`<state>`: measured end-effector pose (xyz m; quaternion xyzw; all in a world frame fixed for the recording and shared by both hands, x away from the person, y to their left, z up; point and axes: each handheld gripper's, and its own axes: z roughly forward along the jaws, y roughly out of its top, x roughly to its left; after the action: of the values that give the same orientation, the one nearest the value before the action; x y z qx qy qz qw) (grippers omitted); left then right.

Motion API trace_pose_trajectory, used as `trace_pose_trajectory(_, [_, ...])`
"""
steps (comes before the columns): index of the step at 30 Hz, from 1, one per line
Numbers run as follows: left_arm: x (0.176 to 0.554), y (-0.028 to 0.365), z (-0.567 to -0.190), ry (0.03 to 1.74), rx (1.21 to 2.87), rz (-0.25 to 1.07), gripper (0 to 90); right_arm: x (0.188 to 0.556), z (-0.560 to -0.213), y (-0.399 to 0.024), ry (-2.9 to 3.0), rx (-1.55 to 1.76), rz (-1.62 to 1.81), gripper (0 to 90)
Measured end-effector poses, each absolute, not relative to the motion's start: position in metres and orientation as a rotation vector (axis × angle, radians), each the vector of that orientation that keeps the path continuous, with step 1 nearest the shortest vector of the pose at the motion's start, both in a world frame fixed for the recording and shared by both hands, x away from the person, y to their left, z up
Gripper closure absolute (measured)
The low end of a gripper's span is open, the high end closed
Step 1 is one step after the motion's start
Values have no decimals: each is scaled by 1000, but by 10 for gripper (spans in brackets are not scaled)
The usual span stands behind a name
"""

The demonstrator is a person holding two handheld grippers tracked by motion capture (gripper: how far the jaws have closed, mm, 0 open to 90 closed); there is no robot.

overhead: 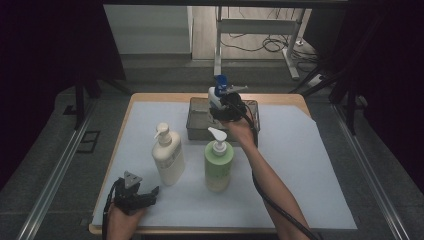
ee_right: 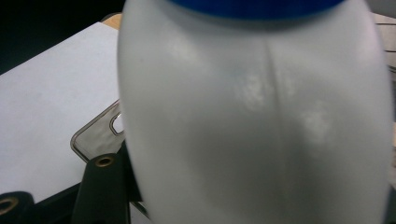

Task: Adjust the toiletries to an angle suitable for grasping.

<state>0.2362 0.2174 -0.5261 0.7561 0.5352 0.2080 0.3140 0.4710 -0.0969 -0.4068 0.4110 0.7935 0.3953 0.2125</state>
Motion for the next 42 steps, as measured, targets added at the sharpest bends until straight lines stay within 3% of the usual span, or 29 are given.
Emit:
trace_pose_trajectory(21, [236, 217, -526, 1410, 1994, 549, 132, 463, -407, -109, 2227, 1094, 1140, 376])
trace_pose_trajectory(32, [236, 217, -526, 1411, 1993, 549, 132, 450, -406, -126, 2259, 1086, 1183, 414])
trace_pose_trajectory(42, [236, 217, -526, 1411, 1993, 550, 132, 439, -412, -144, 2289, 1119, 1198, 521])
